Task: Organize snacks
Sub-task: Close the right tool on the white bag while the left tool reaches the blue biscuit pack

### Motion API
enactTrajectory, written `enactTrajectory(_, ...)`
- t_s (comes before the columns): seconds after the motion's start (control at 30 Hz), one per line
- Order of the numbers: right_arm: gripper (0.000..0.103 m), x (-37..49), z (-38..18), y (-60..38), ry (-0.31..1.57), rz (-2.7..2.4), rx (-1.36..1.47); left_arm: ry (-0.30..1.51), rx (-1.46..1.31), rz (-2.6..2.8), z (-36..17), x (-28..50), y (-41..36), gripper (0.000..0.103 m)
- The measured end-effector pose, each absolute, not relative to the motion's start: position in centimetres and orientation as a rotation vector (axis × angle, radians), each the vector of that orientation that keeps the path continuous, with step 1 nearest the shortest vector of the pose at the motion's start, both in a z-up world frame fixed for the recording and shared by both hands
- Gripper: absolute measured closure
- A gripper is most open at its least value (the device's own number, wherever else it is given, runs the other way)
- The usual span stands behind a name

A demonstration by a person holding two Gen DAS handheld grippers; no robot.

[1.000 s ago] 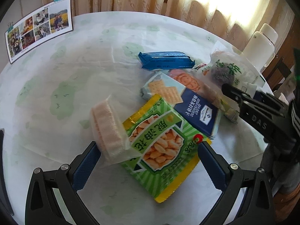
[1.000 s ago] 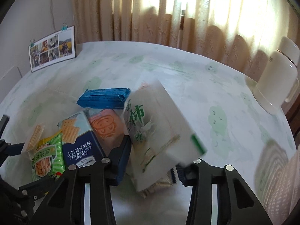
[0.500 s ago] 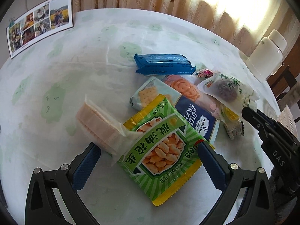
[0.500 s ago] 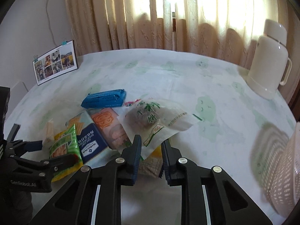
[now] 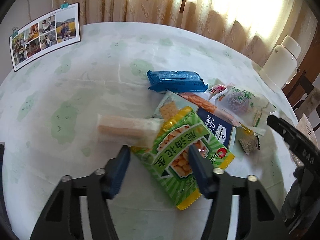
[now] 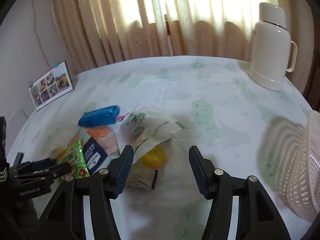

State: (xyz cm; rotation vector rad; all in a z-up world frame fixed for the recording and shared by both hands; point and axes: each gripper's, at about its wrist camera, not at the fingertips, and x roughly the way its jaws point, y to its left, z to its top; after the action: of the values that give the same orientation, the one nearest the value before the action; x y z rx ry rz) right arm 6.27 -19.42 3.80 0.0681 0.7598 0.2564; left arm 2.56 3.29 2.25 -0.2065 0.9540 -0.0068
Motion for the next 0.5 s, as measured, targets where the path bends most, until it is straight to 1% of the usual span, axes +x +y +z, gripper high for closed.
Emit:
enactTrajectory(0.17,0.042,7.5,5.2,-18.6,0.724,0.245,0.007,0.967,-0.244,-0.031,2.1,2.5,3.9,0.051)
enactTrajectory(0.2,0.041,7.9,5.5,-18.3,0.715,0.246,-0.014,0.969,-0.248,-0.033,2.1,2.4,4.0,0.050)
enactTrajectory(0.23,0.039,8.3,5.7,-17.9,0.711,0.250,-0.029,0.971,-0.250,-0.030,2.1,2.4,4.2,0.045)
enactTrajectory(0.3,0.038,9.2,5.9,-17.0,0.707,0.266,-0.060,0.978,-0.246,-0.021,2.2,2.6,4.5,0.038)
enactTrajectory(0.4,0.038,9.8,5.9,-16.1,0.715,0.287,-0.084,0.997,-0.221,-0.014,2.4,3.4,4.9,0.037)
enactTrajectory(0.5,0.034,10.6,5.0,-15.0,0.750,0.332,-0.122,1.000,-0.175,-0.007,2.9,4.4,4.8,0.036)
